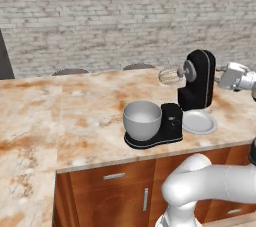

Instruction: Add butter and sugar cubes to the stand mixer bowl and then turn on the stand mixer to begin making frosting.

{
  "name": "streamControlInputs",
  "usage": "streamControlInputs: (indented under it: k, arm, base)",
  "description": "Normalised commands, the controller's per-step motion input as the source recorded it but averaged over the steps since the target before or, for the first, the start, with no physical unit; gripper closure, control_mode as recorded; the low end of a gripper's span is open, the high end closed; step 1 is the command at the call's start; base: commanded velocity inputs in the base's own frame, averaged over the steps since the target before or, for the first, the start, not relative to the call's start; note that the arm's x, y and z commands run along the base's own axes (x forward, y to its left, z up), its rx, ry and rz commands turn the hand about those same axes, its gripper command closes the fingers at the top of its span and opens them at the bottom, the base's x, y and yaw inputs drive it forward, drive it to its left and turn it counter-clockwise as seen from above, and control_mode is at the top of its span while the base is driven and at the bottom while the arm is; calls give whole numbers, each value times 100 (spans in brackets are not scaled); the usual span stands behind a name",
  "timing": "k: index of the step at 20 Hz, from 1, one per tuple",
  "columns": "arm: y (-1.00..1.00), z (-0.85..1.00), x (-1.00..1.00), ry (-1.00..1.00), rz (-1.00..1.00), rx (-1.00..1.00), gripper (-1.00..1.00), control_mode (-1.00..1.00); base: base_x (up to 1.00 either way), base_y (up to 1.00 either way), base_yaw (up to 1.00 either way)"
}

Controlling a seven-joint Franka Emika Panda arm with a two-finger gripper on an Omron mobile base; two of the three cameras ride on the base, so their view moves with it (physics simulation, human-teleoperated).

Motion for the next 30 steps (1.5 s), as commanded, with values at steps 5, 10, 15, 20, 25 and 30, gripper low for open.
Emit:
streamControlInputs:
  k: [5, 10, 15, 20, 25, 30]
  arm:
    - [100, 0, 0, -5, 0, -13, -100, -100]
    - [100, 0, 0, -7, 0, -30, -100, -100]
    - [100, -13, 0, -4, 0, -43, -100, -100]
    - [100, -38, -9, 0, 0, -57, -100, -100]
    - [100, -68, -2, 1, -1, -63, -100, -100]
    - [73, -98, -6, 9, -3, -55, -100, -100]
  base:
    - [0, 0, 0]
    - [0, 0, 0]
    - [0, 0, 0]
    - [0, 0, 0]
    - [0, 0, 0]
    - [0, 0, 0]
